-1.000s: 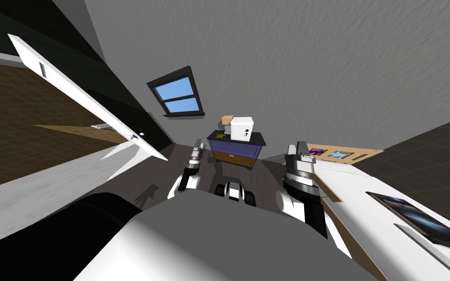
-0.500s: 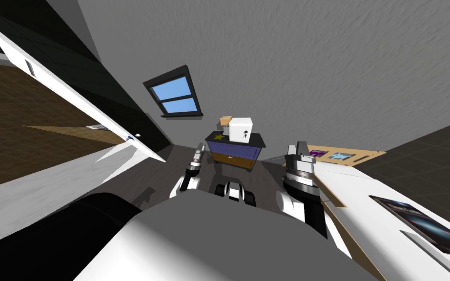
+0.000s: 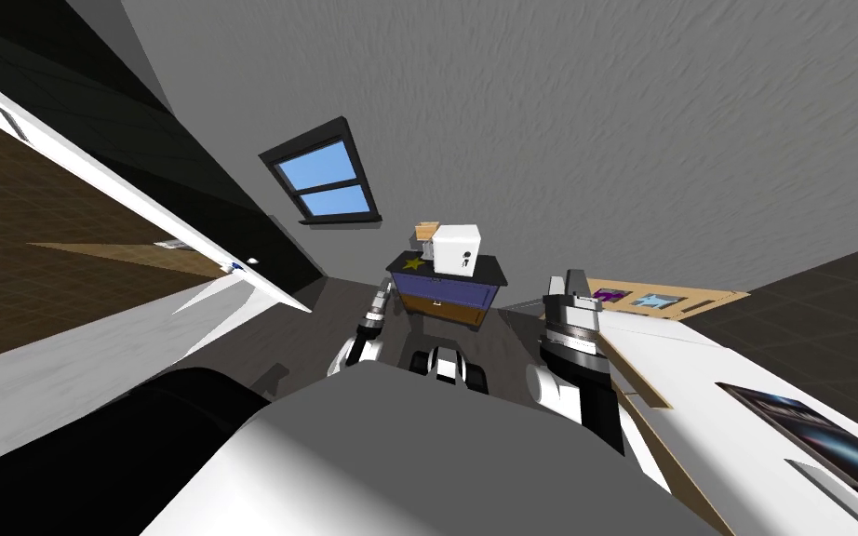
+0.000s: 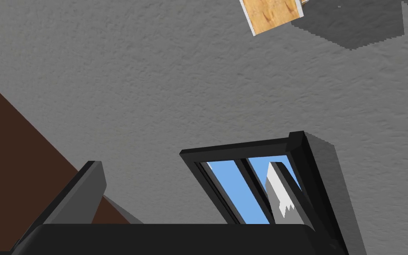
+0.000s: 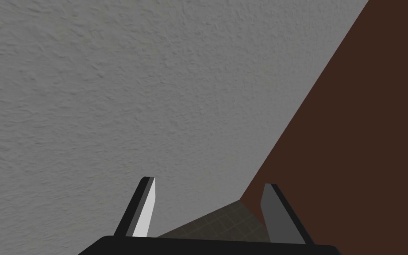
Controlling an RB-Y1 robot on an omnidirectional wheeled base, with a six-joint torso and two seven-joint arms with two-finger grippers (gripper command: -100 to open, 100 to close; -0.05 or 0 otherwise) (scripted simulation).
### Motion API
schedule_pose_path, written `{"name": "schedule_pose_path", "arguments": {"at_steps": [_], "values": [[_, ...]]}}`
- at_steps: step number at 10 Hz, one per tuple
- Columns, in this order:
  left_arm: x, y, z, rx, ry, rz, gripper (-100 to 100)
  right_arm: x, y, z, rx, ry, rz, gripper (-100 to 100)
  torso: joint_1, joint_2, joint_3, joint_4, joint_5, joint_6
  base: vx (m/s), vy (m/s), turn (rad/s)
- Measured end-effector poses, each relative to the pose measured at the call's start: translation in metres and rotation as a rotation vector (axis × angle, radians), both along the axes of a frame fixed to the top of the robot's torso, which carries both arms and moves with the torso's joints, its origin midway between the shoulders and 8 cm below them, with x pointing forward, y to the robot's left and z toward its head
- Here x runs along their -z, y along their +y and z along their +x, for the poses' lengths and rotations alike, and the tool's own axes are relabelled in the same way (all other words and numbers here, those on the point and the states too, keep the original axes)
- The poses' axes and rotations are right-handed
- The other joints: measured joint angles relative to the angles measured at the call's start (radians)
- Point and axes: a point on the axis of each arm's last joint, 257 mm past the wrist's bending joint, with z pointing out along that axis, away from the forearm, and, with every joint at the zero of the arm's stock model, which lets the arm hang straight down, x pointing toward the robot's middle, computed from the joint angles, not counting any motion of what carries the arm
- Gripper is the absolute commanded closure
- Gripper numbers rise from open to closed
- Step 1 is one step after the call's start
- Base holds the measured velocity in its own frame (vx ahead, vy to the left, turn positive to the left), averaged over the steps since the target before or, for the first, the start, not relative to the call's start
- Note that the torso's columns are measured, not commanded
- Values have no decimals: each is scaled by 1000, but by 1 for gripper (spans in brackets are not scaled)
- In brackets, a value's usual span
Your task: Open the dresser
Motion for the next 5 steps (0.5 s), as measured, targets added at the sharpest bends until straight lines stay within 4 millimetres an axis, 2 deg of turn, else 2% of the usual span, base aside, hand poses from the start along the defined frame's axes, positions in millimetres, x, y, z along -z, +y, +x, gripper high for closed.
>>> {"name": "schedule_pose_path", "arguments": {"at_steps": [5], "values": [[36,4,-1,5,29,17,-100,0,0,0,0,0,0,0,0,-2,-1,-1,0,0,90,-24,-12]]}}
